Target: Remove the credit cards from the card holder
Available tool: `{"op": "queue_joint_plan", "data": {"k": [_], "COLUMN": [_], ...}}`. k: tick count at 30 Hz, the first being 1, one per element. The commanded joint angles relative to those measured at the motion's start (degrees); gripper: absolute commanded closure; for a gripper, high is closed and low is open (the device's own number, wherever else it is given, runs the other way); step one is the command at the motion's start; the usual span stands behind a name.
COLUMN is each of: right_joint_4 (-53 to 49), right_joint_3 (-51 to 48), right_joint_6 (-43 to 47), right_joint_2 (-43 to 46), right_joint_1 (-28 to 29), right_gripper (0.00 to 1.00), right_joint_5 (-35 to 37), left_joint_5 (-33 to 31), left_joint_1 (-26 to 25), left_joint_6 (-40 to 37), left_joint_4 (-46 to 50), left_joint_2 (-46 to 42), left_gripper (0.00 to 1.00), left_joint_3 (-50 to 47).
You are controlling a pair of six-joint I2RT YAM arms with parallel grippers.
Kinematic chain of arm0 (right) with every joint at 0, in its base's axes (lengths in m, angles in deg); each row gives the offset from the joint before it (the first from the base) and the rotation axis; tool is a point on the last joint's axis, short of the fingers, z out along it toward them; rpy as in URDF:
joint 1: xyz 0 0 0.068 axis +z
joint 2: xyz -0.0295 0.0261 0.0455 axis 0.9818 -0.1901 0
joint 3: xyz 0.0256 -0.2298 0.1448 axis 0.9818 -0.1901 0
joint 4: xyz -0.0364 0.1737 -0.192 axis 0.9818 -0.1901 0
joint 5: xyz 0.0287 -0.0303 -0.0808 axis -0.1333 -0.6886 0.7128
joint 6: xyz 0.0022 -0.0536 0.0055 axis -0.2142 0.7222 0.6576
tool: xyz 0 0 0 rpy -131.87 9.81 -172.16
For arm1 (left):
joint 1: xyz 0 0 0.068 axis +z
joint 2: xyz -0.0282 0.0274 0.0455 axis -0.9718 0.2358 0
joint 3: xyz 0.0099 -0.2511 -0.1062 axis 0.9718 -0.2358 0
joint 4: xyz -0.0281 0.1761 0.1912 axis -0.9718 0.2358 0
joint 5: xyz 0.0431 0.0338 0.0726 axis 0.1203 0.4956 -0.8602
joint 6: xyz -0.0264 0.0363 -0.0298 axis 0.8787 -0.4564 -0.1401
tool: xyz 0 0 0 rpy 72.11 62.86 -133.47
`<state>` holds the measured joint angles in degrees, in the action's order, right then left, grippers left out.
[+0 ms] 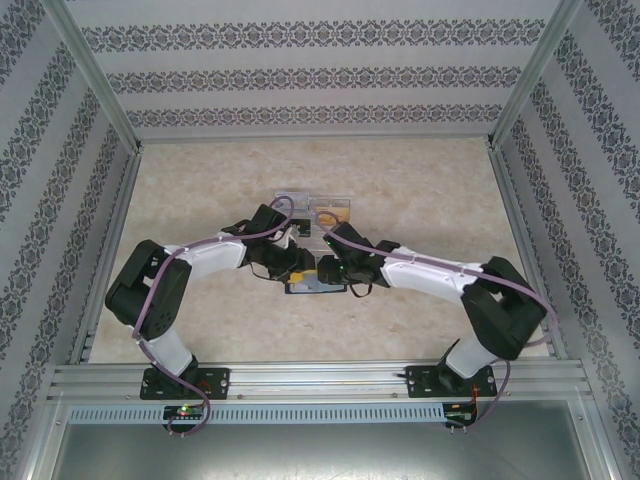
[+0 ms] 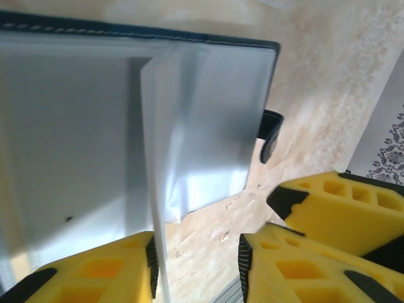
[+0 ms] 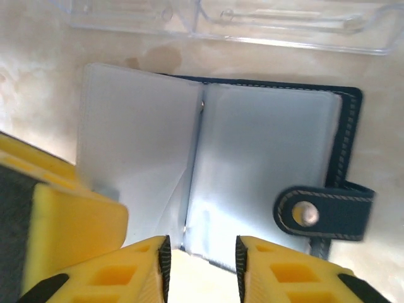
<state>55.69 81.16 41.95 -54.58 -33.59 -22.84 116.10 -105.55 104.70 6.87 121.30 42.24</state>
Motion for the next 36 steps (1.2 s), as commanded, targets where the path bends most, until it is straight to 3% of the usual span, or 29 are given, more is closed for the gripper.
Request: {"op": "queue_joint_plan", "data": {"k": [1, 6, 11, 20, 29, 33, 36], "right_joint_4": [-0.4, -2.1, -2.1, -1.0, -7.8, -9.5, -9.6], "right_joint_3": [-2.7, -4.5, -4.0, 0.2, 12.5, 15.2, 15.6], "right_joint_6": [-1.8, -2.2, -1.7, 0.4, 3.2, 2.1, 1.9], "right_joint_2": [5.3, 10.0, 10.0, 4.2, -10.5, -14.9, -17.3], "right_joint_1": [-0.7, -1.5, -1.8, -0.2, 3.7, 3.5, 3.4], "right_gripper": [0.63, 0.6, 0.61, 0.65, 0.61, 0.59, 0.65], "right_joint_5": [5.7, 9.2, 8.1, 3.7, 1.3, 1.0, 0.4], "left_joint_5": [1.0, -0.2, -1.0, -4.6, -7.0, -6.2, -5.7], "left_joint_1": [-2.5, -4.5, -4.5, -1.3, 5.9, 6.2, 5.8], "left_joint_6": [2.2, 3.2, 3.5, -1.0, -2.1, -1.5, -1.9], "left_joint_4": [-4.2, -5.2, -5.1, 3.3, 7.0, 6.1, 5.5], "left_joint_2": [1.6, 6.0, 9.2, 3.1, -4.9, -5.3, -4.6], "left_gripper": [0.56, 0.46, 0.44, 0.62, 0.62, 0.61, 0.61], "left_joint_3": [2.8, 6.4, 7.6, 6.8, -0.7, -2.4, -3.0]}}
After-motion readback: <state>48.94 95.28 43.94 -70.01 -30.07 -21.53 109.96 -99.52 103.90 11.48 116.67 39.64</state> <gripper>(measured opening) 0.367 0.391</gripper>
